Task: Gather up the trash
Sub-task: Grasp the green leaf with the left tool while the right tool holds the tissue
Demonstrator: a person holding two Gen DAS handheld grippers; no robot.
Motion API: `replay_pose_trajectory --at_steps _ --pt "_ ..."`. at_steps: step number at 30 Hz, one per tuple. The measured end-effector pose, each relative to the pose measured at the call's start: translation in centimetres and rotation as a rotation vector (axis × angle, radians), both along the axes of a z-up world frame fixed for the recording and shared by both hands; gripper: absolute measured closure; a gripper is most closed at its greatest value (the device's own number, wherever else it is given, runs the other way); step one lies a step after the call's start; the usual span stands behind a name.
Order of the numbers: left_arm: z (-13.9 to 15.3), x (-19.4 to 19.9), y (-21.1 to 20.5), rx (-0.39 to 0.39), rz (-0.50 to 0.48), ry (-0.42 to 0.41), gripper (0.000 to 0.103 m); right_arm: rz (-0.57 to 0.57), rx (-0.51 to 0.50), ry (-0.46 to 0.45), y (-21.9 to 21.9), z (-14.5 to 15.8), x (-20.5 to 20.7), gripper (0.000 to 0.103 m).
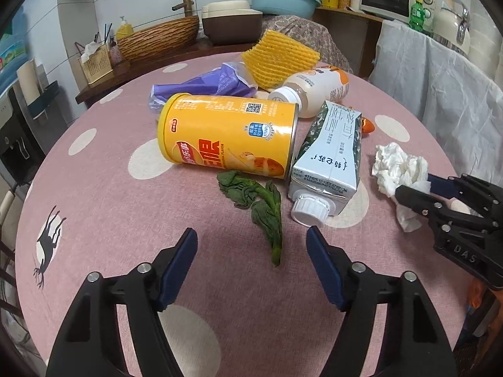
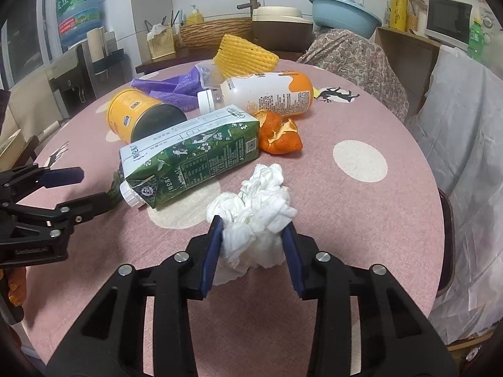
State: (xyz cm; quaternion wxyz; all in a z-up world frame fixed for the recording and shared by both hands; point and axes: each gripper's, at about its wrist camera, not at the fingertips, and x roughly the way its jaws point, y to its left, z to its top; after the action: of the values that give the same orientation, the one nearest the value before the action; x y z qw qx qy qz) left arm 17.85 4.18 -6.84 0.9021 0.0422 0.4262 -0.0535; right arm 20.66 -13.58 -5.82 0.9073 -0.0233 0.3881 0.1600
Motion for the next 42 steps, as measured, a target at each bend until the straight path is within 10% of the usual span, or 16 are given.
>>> replay_pose_trajectory --at_steps 24,42 --pt "-0.9 1.4 -1.0 0.027 0.009 0.050 0.090 -0.001 0.061 -0.091 -2.2 2.1 -2.4 0.067" --pt "2.4 -3.0 2.3 -0.122 0.020 -0.082 0.093 0.040 0.072 -0.177 -1.9 2.6 -4.9 0.067"
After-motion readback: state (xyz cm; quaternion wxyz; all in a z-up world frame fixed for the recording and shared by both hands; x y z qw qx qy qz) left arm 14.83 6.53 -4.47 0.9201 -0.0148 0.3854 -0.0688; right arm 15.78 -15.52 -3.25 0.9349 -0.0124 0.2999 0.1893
